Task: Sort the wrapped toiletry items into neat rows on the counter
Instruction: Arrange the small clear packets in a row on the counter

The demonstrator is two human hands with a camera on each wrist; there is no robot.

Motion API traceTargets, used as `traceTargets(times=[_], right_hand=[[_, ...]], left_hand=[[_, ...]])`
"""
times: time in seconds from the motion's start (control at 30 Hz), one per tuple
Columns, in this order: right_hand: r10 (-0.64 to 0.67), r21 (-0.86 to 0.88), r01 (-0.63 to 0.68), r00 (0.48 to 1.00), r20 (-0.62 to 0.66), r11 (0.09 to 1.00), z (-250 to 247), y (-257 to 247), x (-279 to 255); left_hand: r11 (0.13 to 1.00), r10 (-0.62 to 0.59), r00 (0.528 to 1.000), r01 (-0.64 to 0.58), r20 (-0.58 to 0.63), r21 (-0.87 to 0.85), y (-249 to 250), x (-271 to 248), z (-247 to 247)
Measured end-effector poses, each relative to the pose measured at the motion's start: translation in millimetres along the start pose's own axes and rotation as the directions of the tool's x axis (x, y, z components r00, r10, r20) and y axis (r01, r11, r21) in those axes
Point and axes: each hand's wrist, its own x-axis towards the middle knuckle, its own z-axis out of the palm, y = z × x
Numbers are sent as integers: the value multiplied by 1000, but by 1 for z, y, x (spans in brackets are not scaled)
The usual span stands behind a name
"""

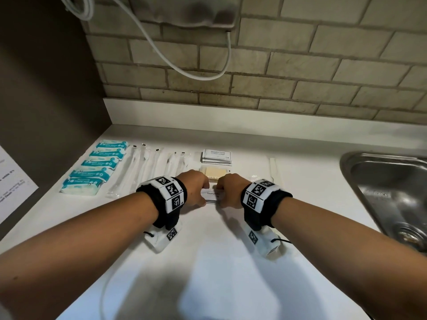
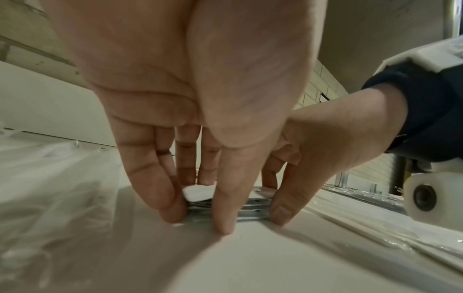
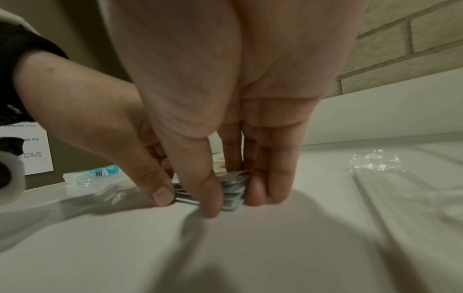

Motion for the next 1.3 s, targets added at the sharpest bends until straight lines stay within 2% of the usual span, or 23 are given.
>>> traceTargets(times=[0.17,0.3,0.4,0.53,0.63,0.7,0.8,0.9,1.03,1.17,1.23,1.3], right_hand=[[-9,16,9,1000,2,1000,-1,2,-3],[-27,91,29,999,-24,995,-8,13,-15],[-2,158,10,999,-53,987,-27,32,-28],[136,193,-109,982,-130,975,-50,72,-32],[262,140,-246,959,-112,959,-58,100,-35],[335,73,-330,940,-70,941,-56,115,-37],[395,22,-394,918,-34,919,-44,135,-27],[423,64,-421,906,-22,905,-28,146,-7],[470,200,-455,882,-32,868,-22,151,5],[464,145,-466,884,52,873,-30,158,14],[443,74,-448,893,77,891,-32,163,19],[425,81,-432,900,98,898,-34,170,19]], left_hand=[[1000,7,1000,-7,-11,4,-1,0,1],[1000,18,1000,-18,-12,24,-3,-1,-1],[998,19,998,-16,-56,57,-1,-5,-11],[993,66,991,-54,-120,105,20,-5,-28],[993,114,983,-112,-145,24,51,-4,-31],[991,127,984,-132,-121,-28,73,0,-26],[996,93,994,-93,-64,-2,98,12,-11],[1000,17,1000,-16,-13,4,114,18,4],[1000,-4,1000,4,26,15,129,22,16],[1000,-19,998,17,68,22,140,28,20],[999,-38,996,38,84,-6,142,31,21],[995,-78,995,82,69,-61,143,35,24]])
